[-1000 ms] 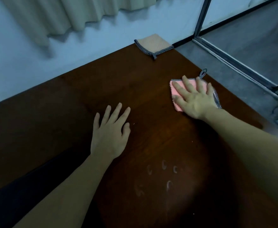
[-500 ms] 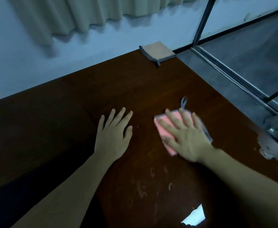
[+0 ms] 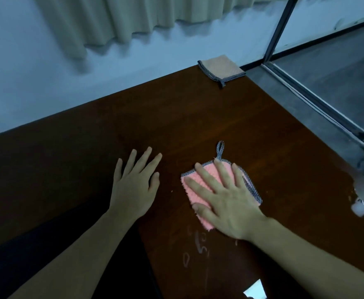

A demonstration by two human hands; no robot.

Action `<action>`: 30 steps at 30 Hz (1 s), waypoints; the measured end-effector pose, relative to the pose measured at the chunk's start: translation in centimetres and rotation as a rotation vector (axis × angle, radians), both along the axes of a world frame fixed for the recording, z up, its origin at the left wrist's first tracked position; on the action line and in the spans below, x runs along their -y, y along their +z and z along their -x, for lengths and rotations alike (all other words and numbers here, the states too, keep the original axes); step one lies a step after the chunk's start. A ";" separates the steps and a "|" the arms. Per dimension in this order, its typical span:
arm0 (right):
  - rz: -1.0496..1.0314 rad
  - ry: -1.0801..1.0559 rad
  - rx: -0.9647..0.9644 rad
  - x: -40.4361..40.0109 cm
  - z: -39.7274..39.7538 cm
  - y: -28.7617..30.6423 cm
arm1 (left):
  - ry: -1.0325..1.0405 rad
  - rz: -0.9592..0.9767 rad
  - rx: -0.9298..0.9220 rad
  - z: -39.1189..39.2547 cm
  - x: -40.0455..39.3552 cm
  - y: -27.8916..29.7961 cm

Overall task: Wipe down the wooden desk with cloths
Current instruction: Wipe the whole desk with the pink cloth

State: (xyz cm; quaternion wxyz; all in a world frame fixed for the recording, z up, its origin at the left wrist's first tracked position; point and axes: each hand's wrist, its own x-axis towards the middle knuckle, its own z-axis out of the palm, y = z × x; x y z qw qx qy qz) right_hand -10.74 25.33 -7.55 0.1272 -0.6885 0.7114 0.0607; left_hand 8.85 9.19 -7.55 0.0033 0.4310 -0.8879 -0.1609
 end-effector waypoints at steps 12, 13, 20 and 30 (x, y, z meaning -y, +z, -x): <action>-0.038 -0.278 -0.037 7.7 2.9 0.7 | 0.008 0.004 0.007 0.1 -0.3 0.3; -0.020 -0.212 -0.043 6.6 1.6 0.6 | 0.012 0.005 0.011 0.2 -0.3 0.3; 0.019 0.099 0.001 0.0 0.3 0.0 | 0.005 0.036 -0.010 -0.1 -0.4 -0.1; -0.032 -0.393 -0.011 8.7 11.8 1.1 | 0.003 0.017 -0.016 0.1 -0.4 0.2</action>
